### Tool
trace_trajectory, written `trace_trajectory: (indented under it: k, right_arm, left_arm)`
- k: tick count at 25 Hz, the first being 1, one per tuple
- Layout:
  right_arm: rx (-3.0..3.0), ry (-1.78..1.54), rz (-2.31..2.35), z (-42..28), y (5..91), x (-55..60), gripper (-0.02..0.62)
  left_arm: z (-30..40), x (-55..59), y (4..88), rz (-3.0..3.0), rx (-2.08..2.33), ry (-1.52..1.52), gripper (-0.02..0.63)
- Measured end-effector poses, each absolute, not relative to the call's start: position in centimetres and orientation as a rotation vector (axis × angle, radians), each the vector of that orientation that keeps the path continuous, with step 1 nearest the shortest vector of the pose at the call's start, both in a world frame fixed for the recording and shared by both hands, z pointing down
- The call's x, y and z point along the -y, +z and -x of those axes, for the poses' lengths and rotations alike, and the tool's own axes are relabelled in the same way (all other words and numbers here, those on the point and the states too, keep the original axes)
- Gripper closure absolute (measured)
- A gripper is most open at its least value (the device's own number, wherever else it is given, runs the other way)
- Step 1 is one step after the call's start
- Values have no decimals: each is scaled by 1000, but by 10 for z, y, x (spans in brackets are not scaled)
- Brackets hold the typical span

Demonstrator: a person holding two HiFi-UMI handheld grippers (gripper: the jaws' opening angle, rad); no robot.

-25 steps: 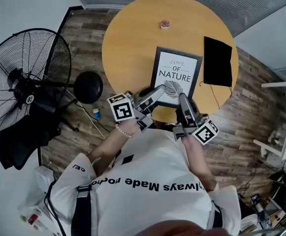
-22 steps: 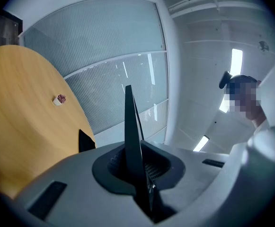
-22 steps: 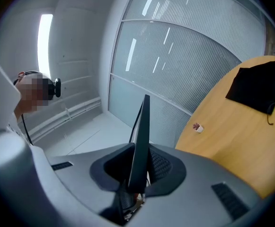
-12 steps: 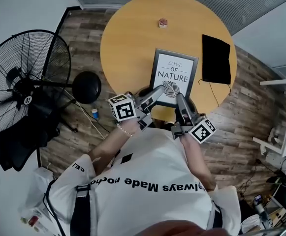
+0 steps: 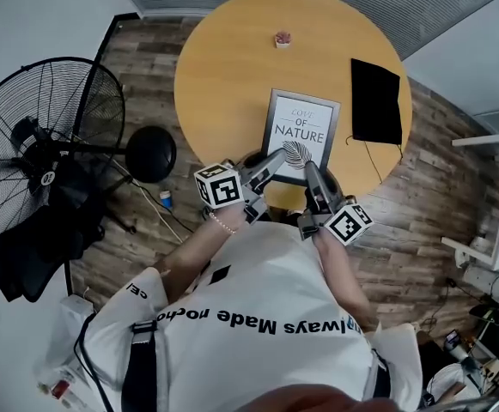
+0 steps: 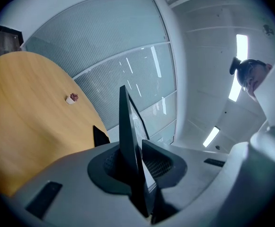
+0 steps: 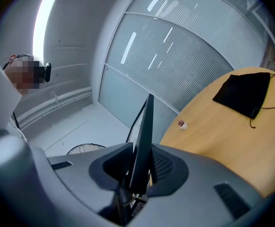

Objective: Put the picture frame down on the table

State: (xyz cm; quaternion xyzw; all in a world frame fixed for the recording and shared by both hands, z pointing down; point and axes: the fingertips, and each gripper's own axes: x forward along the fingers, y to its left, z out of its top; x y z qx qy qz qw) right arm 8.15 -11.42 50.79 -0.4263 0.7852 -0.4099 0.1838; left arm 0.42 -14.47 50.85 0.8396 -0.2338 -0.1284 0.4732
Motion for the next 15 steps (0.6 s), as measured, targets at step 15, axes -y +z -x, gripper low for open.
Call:
trace_trajectory:
  k: [15]
  right_arm:
    - [-2202,-1241,1286,-82,548,112,495]
  left_arm:
    - [-5,142,549,-2043,633,-213,521]
